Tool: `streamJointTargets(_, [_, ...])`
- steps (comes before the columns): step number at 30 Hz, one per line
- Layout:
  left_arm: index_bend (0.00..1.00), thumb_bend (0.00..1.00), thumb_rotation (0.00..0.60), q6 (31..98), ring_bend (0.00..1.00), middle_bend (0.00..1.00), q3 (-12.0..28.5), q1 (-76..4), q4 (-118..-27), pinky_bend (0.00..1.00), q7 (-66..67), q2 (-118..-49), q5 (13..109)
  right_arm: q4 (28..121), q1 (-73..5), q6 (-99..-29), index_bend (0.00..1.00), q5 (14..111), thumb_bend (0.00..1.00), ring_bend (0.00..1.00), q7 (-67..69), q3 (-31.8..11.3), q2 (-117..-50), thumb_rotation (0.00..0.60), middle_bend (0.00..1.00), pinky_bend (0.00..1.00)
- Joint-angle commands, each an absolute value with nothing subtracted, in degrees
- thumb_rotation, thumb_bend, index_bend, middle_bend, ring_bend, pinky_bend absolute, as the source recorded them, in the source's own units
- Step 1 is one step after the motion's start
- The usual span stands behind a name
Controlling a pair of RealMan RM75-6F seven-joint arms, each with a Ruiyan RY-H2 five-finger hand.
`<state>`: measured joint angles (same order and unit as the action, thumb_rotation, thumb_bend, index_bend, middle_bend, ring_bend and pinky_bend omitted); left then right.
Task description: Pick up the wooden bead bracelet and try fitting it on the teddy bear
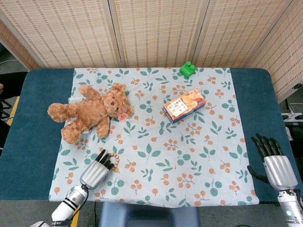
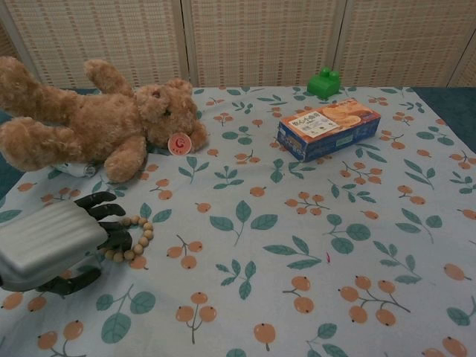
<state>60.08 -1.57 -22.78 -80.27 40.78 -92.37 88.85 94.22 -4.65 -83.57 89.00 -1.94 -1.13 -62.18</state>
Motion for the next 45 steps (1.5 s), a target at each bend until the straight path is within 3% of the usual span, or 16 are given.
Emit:
streamJointTargets(1, [0.42, 0.4, 0.6, 59.78, 0.18, 0.48, -0.73, -23.12, -81.53, 0.08, 43.91, -92.44, 86.75, 94.23, -4.59, -83.65, 0.0, 89.1, 0.24, 0.0, -1.84, -1.08, -62.13, 0.544, 0.0, 0.0])
streamJointTargets(12, [0.65, 0.44, 0.6, 64.08, 0.36, 0.72, -0.96, -22.62, -79.63, 0.08, 46.3, -94.33, 87.28, 94.2, -4.47, -83.84, 0.0, 89.05, 0.24, 0.0, -1.62, -1.16, -62.01, 0.544, 0.0, 0.0])
streamJointTargets(17, [0.69, 0.45, 0.6, 65.02, 0.38, 0.75, -1.03, -22.59, -78.67, 0.08, 46.8, -94.82, 87.29, 94.27, -4.38, -84.0, 0.0, 89.11, 0.24, 0.0, -1.55, -1.17, -61.95, 0.544, 0.0, 0.0])
streamJointTargets(26, [0.69, 0.47, 0.6, 66.49, 0.39, 0.74, -0.86, -23.08, -79.26, 0.09, 44.13, -94.11, 88.15, 94.28, -4.37, -84.02, 0.0, 89.26, 0.24, 0.0, -1.56, -1.14, -61.94, 0.543, 0.0, 0.0])
streamJointTargets(30, [0.66, 0.52, 0.6, 66.32, 0.4, 0.74, -0.53, -23.32, -79.19, 0.1, 43.55, -93.53, 87.54, 94.3, -4.34, -84.04, 0.0, 89.28, 0.24, 0.0, -1.59, -1.14, -61.93, 0.544, 0.0, 0.0])
streamJointTargets(45, [0.52, 0.5, 0.6, 66.03, 0.4, 0.66, -0.23, -23.78, -75.98, 0.11, 42.49, -94.35, 85.86, 94.3, -4.38, -83.88, 0.0, 89.1, 0.24, 0.0, -1.85, -1.22, -62.04, 0.544, 0.0, 0.0])
